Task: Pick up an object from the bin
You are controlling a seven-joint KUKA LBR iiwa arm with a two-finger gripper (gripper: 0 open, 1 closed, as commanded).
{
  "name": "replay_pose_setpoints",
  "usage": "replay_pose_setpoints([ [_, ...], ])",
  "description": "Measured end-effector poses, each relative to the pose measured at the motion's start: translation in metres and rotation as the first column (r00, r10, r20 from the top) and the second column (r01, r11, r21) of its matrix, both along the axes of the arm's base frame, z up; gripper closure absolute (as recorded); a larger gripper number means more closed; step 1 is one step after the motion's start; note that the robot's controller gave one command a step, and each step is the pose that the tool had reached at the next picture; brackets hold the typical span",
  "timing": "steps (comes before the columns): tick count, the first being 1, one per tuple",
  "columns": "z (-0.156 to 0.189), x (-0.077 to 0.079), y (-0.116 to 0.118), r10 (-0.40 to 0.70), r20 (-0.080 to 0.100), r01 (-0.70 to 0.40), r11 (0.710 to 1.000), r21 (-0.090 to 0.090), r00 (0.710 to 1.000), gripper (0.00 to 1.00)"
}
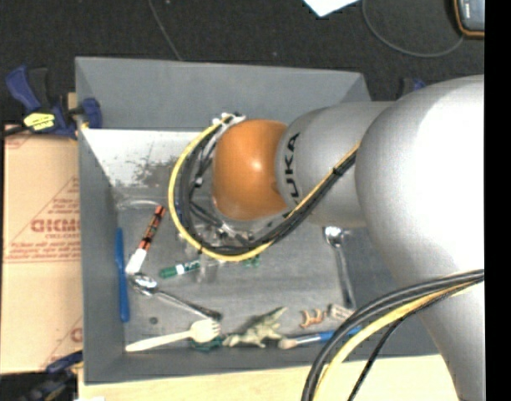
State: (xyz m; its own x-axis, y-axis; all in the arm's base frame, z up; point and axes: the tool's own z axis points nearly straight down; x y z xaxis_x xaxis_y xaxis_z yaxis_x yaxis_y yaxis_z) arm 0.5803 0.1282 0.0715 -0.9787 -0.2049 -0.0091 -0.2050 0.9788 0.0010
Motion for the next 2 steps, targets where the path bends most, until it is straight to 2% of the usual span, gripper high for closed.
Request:
replay_pose_setpoints([
  [2, 0.004, -0.0003, -0.0003, -0.001, 0.002, 0.001, 1.0, 0.001, 1.0, 1.0],
])
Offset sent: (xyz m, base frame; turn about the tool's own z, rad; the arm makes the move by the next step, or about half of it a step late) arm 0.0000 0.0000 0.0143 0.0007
